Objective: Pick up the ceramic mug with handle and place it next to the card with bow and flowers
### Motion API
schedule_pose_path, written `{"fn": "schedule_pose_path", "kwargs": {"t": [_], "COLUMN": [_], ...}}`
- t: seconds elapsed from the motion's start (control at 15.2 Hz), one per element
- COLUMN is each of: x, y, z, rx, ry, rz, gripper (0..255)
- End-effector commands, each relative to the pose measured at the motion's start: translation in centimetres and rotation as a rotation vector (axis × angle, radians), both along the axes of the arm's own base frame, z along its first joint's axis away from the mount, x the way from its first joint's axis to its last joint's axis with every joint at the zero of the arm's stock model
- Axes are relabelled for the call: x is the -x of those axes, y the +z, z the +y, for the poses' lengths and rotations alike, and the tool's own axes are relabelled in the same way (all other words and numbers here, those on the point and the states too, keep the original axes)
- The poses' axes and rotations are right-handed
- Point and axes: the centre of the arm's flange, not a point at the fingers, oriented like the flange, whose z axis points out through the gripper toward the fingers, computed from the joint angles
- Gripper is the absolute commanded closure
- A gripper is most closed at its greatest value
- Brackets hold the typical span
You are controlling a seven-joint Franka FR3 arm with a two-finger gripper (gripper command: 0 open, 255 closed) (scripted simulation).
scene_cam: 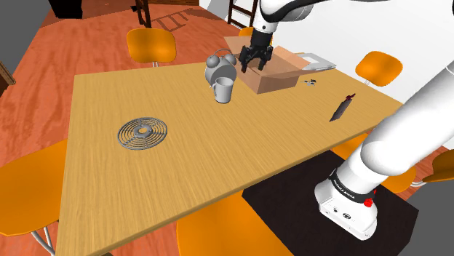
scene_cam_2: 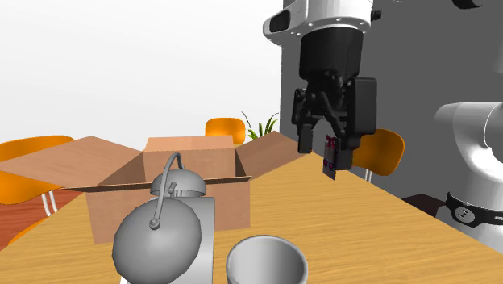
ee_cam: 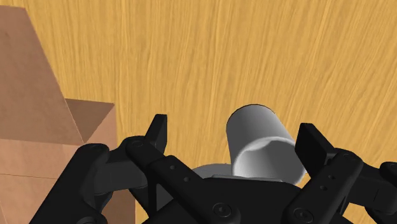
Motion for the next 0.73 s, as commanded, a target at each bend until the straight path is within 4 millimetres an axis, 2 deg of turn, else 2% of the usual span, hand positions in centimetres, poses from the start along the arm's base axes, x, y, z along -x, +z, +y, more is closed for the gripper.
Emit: {"fn": "schedule_pose_path", "kwargs": {"t": [0.0,0.46,0.53,0.66], "x": [-2.4,-10.0,-10.8,-10.8], "y": [-1.8,-7.4,-8.0,-9.1], "z": [0.1,0.5,0.6,0.6], "rx": [-0.007,-0.03,-0.032,-0.032], "ry": [0.003,0.011,0.012,0.012], "rz": [0.006,0.026,0.028,0.028], "gripper": [0,0,0,0]}}
